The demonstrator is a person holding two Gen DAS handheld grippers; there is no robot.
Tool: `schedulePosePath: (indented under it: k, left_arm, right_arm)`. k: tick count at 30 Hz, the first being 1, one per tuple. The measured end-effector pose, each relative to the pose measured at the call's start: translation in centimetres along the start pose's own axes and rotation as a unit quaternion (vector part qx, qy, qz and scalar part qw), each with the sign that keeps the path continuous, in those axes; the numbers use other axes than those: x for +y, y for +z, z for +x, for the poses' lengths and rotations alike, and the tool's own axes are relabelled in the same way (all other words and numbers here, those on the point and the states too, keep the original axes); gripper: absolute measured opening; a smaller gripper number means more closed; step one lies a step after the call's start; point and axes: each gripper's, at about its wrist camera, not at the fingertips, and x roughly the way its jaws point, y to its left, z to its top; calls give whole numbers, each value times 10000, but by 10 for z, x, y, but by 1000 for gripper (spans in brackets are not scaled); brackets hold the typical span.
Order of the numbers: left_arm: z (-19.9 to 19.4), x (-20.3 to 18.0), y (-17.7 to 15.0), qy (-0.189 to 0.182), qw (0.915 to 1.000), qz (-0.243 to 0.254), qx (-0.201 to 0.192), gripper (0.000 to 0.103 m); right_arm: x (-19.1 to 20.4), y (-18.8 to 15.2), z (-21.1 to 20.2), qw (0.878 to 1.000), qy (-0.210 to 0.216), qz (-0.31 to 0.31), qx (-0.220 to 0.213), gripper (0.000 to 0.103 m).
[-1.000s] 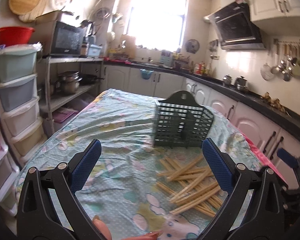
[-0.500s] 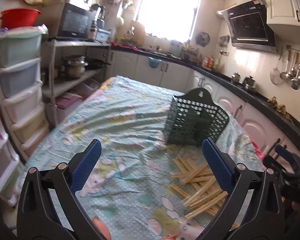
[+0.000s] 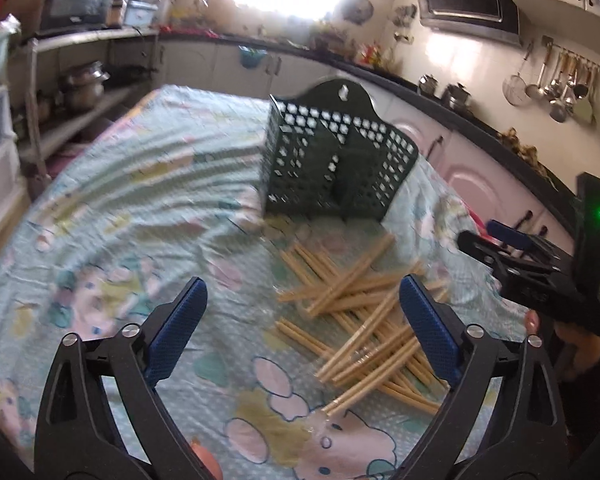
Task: Organize utensils
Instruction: 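Lower the left gripper onto a wooden chopstick and close it while the right gripper grasps another chopstick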
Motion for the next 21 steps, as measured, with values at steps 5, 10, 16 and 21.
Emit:
schedulePosePath:
  k: [5,10,16,21]
  left_arm:
    - [18,0,-3,-271,9991,-49,314,66]
    - [30,-1,-6,-532,9972,-113,510,55]
    - [42,0,-8,-714,9949,-237,675,45]
    - [50,6,-10,-734,9935,-391,783,44]
  right_arm:
    - [-14,-6,27,9982,221,254,499,69]
    - [-21,-7,53,9943,450,363,892,64]
    - [-26,-9,75,9892,698,493,1191,55]
    - [-29,-9,85,9859,857,558,1326,50]
